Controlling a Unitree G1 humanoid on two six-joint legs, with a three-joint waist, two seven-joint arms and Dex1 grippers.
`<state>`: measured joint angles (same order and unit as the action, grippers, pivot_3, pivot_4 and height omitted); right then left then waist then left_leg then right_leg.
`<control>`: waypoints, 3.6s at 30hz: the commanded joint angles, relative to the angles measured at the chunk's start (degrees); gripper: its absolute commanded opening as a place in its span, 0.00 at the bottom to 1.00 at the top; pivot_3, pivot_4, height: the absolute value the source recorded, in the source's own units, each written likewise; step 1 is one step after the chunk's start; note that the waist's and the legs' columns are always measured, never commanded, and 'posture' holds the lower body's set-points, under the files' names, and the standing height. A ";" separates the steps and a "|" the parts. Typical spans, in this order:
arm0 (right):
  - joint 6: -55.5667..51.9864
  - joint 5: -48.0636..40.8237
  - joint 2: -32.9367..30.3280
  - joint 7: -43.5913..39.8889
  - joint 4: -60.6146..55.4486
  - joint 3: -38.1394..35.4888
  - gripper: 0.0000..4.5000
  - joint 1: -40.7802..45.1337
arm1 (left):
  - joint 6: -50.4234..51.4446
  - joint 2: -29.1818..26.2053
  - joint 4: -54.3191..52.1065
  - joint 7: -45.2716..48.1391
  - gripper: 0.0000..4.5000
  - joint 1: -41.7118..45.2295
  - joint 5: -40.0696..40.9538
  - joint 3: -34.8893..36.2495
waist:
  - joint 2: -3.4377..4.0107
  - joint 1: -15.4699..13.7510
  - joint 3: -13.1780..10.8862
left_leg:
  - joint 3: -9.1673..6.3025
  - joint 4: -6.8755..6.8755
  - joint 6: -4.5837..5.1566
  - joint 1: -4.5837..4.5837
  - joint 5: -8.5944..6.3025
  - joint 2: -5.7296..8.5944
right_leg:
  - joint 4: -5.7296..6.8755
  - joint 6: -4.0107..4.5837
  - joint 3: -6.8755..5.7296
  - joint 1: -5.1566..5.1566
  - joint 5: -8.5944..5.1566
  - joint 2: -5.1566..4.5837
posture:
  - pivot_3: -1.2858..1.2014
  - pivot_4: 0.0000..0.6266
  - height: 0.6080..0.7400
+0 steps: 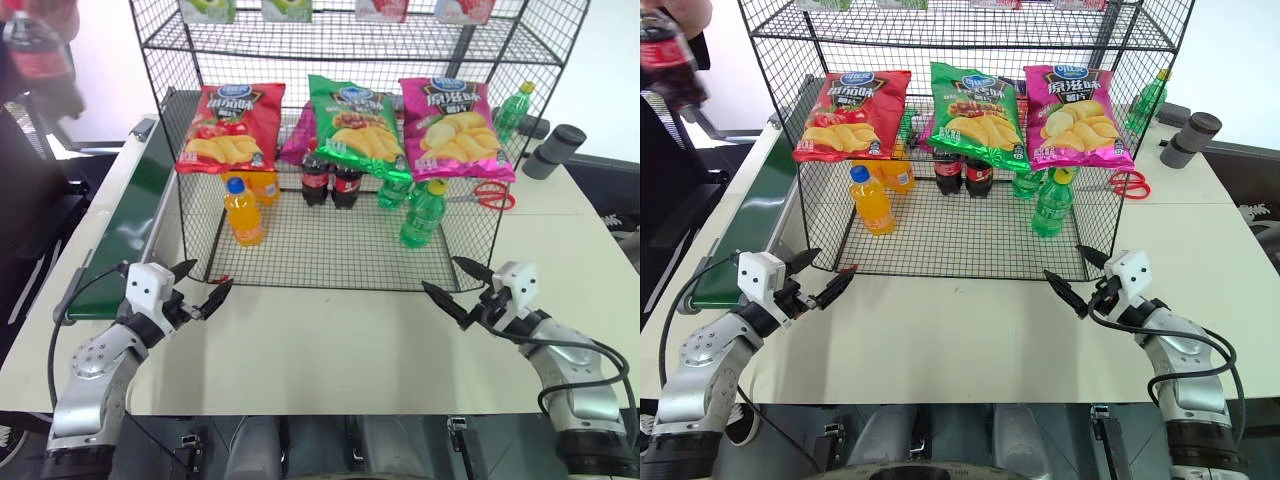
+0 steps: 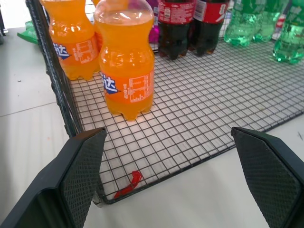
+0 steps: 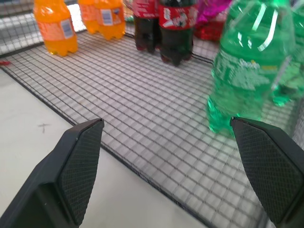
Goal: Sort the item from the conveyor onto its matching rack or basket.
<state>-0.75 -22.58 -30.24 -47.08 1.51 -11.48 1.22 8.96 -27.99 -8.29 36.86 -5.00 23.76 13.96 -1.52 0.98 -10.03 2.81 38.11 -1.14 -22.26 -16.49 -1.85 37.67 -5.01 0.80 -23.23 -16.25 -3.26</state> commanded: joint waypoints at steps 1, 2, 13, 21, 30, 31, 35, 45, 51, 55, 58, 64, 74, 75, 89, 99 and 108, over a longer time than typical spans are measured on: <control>0.70 -0.15 0.16 -0.35 -0.04 0.05 0.98 1.69 | 0.87 -0.05 -3.76 -2.55 1.00 -1.32 2.13 4.71 | 0.00 -0.01 0.00 | 0.00 0.00 0.00 0.00 0.00 -0.01 | 0.00 0.00 0.00 0.00 0.00 0.00 | 0.52 0.24 1.00; 0.66 -0.15 0.14 -0.45 0.12 0.18 0.98 1.98 | 1.58 0.02 -4.66 -3.24 1.00 -1.63 3.30 6.08 | 0.01 -0.11 0.00 | 0.00 0.00 0.00 0.00 0.00 -0.01 | 0.01 0.00 0.00 0.00 0.00 0.00 | 0.52 0.24 1.00; -0.63 -0.23 0.22 -0.83 0.58 2.25 0.98 4.82 | 5.02 0.63 -1.80 -11.04 1.00 -0.70 7.92 16.82 | 0.00 -0.24 0.01 | 0.00 0.00 0.00 0.00 0.00 0.01 | 0.00 0.00 -0.01 0.00 0.00 -0.01 | 0.52 0.24 1.00; -1.61 -0.63 0.37 -0.19 -1.06 2.44 0.98 4.23 | 5.46 1.65 1.78 -19.50 1.00 4.42 3.07 15.83 | -0.03 -0.27 0.02 | 0.00 0.03 0.00 -0.02 0.00 0.03 | -0.01 0.00 -0.02 0.01 0.00 -0.01 | 0.52 0.24 1.00; -3.03 -1.36 1.08 0.00 -2.56 3.26 0.98 2.90 | 2.78 2.42 3.89 -19.32 1.00 6.90 2.70 16.78 | -0.03 -0.22 0.02 | 0.00 0.03 0.00 -0.02 0.00 0.01 | 0.00 0.00 -0.02 0.01 0.00 -0.02 | 0.52 0.24 1.00; -5.23 -1.96 1.10 0.52 -3.30 3.43 0.98 2.88 | 1.40 2.46 4.35 -20.21 1.00 7.15 1.08 16.34 | -0.03 -0.22 0.02 | 0.00 0.03 0.00 -0.02 0.00 0.02 | 0.00 0.00 -0.02 0.00 0.00 -0.03 | 0.52 0.24 1.00; -9.10 -3.08 1.39 0.57 -6.12 4.33 0.98 2.94 | -0.01 3.19 6.38 -22.16 1.00 8.29 -1.38 14.99 | -0.03 -0.20 0.02 | -0.01 0.03 0.00 -0.02 0.00 0.01 | 0.01 0.00 -0.02 0.00 0.00 -0.04 | 0.52 0.24 1.00; -10.21 -3.01 0.77 -1.95 -9.83 5.26 0.98 1.35 | -0.59 4.10 8.13 -22.42 1.00 9.09 -2.42 13.49 | -0.06 -0.25 0.04 | -0.01 0.03 0.00 -0.03 0.00 0.03 | 0.00 0.00 -0.03 0.01 0.00 -0.07 | 0.52 0.24 1.00; -10.40 -3.05 1.10 -2.20 -10.09 5.29 0.98 1.30 | -0.30 3.97 9.09 -22.63 1.00 9.43 -3.39 13.26 | -0.06 -0.23 0.04 | -0.01 0.03 0.00 -0.02 0.00 0.02 | 0.00 0.00 -0.04 0.00 0.00 -0.05 | 0.52 0.24 1.00; -10.00 -2.96 1.40 -2.34 -9.29 5.37 0.98 1.84 | -0.37 4.17 9.46 -22.55 1.00 9.68 -3.42 13.06 | -0.06 -0.25 0.04 | -0.01 0.03 -0.01 -0.03 0.00 0.03 | 0.00 -0.01 -0.04 0.00 0.00 -0.06 | 0.52 0.24 1.00; -9.41 -2.84 1.68 -2.68 -8.61 5.41 0.98 2.53 | -0.35 4.11 10.07 -22.56 1.00 10.08 -3.80 12.67 | -0.06 -0.21 0.04 | -0.01 0.03 -0.01 -0.03 0.00 0.03 | 0.00 -0.01 -0.04 0.00 0.00 -0.06 | 0.52 0.24 1.00; -8.06 -1.95 1.88 -3.22 -7.44 5.69 0.98 3.54 | -1.25 3.96 11.24 -22.83 1.00 11.25 -4.52 12.38 | -0.06 -0.24 0.04 | -0.01 0.03 0.00 -0.02 0.00 0.03 | 0.00 -0.01 -0.04 0.00 0.00 -0.06 | 0.52 0.24 1.00; -8.50 -2.53 2.04 -4.62 -11.66 8.21 0.98 4.18 | -3.84 3.72 14.25 -24.14 1.00 12.87 -6.50 12.63 | -0.06 -0.18 0.04 | -0.01 0.03 -0.01 -0.03 0.00 0.03 | 0.00 -0.01 -0.05 0.00 0.01 -0.07 | 0.52 0.24 1.00; -9.18 -3.02 1.91 -4.90 -12.70 8.57 0.98 4.31 | -4.11 3.61 14.52 -24.12 1.00 12.95 -6.61 12.66 | -0.06 -0.15 0.04 | -0.02 0.03 0.00 -0.03 0.00 0.02 | 0.00 -0.01 -0.05 0.00 0.01 -0.06 | 0.52 0.24 1.00; -10.25 -3.15 2.69 -5.90 -14.71 12.23 0.98 5.68 | -7.55 2.53 17.15 -25.14 1.00 13.26 -6.95 13.93 | -0.08 -0.24 0.05 | -0.03 0.02 -0.01 -0.04 0.00 0.03 | 0.00 -0.01 -0.07 -0.01 0.01 -0.11 | 0.52 0.24 1.00; -8.85 -2.58 2.88 -6.51 -13.06 12.86 0.98 5.71 | -8.81 1.43 18.07 -25.75 1.00 13.00 -7.19 14.68 | -0.08 -0.22 0.05 | -0.03 0.02 -0.01 -0.04 0.00 0.03 | 0.00 -0.01 -0.08 -0.01 0.01 -0.12 | 0.52 0.24 1.00; -8.55 -2.19 2.65 -6.68 -13.50 13.52 0.98 4.81 | -9.45 0.95 18.80 -26.31 1.00 12.95 -7.12 15.43 | -0.08 -0.23 0.05 | -0.03 0.02 -0.01 -0.04 0.00 0.02 | 0.00 -0.01 -0.09 -0.01 0.01 -0.13 | 0.52 0.24 1.00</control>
<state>-10.38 -24.58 -27.74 -53.34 -10.92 2.04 6.00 0.77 -25.97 11.10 10.97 7.63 16.76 27.91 -1.60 0.75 -9.98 2.77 38.14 -1.15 -22.30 -16.49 -1.82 37.67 -5.01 0.72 -23.24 -16.24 -3.40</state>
